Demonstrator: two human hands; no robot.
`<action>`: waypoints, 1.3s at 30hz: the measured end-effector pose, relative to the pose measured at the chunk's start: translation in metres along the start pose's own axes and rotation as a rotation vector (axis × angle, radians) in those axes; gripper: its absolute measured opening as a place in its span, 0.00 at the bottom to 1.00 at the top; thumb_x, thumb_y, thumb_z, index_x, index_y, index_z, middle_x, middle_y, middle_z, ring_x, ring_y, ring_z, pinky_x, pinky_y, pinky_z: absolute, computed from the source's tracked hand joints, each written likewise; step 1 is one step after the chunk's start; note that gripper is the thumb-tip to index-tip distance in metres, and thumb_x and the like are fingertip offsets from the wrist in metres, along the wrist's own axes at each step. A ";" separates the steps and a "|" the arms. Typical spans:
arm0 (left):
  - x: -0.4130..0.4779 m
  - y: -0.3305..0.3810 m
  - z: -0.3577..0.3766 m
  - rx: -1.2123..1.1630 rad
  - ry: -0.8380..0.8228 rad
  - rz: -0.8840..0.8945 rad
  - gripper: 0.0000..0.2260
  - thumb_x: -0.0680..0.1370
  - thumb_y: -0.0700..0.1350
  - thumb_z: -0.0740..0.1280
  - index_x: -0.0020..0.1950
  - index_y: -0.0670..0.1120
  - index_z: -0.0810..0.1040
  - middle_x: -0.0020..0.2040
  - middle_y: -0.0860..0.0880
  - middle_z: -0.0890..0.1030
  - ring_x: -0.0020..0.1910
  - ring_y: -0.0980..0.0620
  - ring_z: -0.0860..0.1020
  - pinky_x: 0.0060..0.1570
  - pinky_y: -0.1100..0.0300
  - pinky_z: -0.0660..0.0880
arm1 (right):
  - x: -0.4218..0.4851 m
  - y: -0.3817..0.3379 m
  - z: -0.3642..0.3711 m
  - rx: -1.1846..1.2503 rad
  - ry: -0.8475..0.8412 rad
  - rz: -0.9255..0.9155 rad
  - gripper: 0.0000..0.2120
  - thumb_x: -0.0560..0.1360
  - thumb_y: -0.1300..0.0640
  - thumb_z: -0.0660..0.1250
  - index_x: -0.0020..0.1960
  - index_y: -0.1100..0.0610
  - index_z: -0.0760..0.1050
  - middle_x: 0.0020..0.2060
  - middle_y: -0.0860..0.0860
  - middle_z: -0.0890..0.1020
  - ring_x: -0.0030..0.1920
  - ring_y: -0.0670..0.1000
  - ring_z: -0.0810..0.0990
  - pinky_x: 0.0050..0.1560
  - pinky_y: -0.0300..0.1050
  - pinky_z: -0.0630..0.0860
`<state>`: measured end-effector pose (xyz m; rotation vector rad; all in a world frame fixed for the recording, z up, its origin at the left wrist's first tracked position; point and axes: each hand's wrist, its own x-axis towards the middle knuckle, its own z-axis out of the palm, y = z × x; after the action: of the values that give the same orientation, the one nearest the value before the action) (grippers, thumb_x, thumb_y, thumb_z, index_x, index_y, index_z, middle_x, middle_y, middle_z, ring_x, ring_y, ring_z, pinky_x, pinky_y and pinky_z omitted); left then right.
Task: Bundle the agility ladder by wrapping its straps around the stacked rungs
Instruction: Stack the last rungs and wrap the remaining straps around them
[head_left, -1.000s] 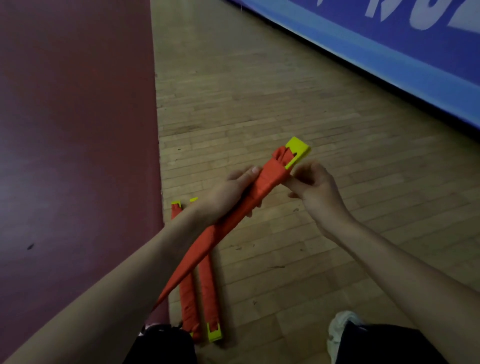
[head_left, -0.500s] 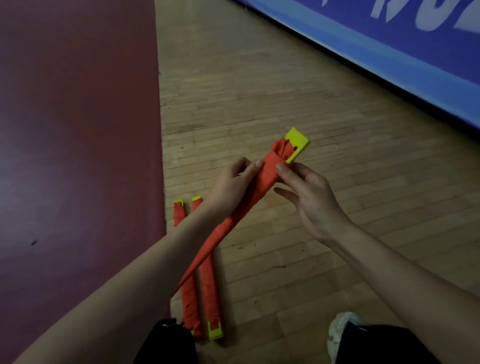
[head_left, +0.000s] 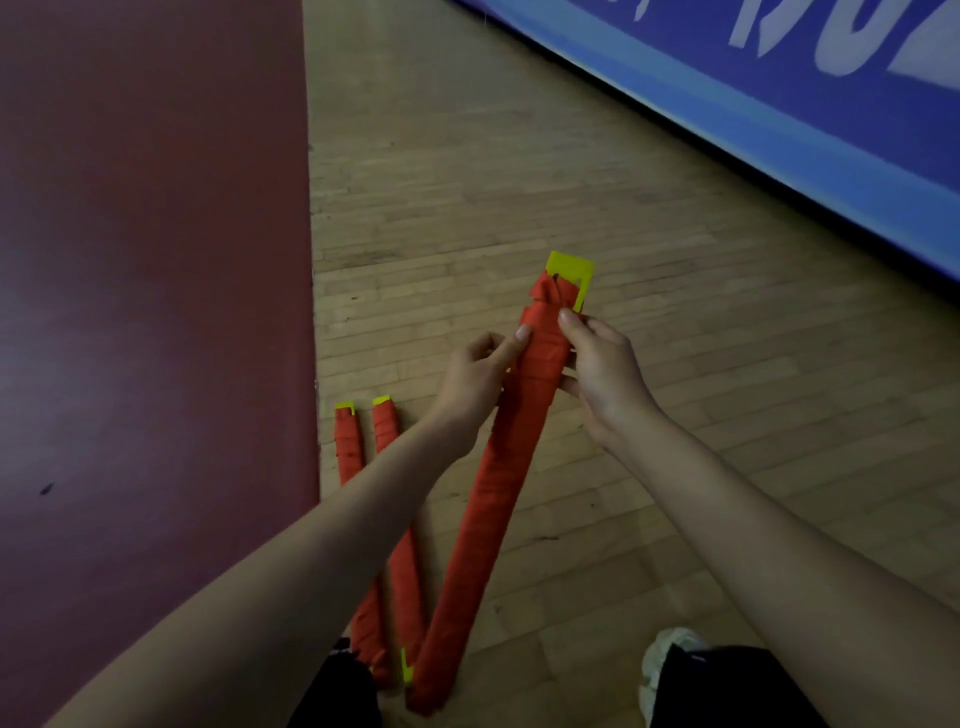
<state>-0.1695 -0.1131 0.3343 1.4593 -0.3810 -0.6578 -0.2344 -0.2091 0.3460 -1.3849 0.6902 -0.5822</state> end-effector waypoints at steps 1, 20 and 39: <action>-0.001 -0.001 0.000 -0.004 -0.015 -0.010 0.11 0.79 0.49 0.66 0.38 0.48 0.72 0.34 0.51 0.73 0.30 0.56 0.71 0.30 0.62 0.68 | 0.002 0.001 0.000 -0.025 -0.004 0.008 0.11 0.80 0.54 0.61 0.43 0.55 0.79 0.43 0.55 0.82 0.44 0.53 0.80 0.50 0.58 0.77; 0.037 0.025 -0.093 0.048 0.025 -0.147 0.09 0.75 0.32 0.69 0.54 0.36 0.78 0.41 0.42 0.80 0.37 0.51 0.79 0.39 0.63 0.80 | 0.085 -0.005 0.066 -0.402 -0.760 0.029 0.04 0.80 0.61 0.61 0.53 0.56 0.74 0.43 0.53 0.79 0.38 0.46 0.79 0.40 0.37 0.75; 0.137 -0.233 -0.202 -0.087 0.404 -0.534 0.07 0.78 0.32 0.64 0.43 0.43 0.73 0.38 0.45 0.78 0.36 0.52 0.78 0.33 0.64 0.77 | 0.187 0.317 0.166 -0.233 -0.159 0.519 0.12 0.78 0.58 0.66 0.60 0.61 0.77 0.52 0.59 0.83 0.51 0.57 0.82 0.55 0.56 0.79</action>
<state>0.0177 -0.0355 0.0653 1.5757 0.3608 -0.7641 0.0052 -0.1996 0.0219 -1.3744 0.9659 0.0196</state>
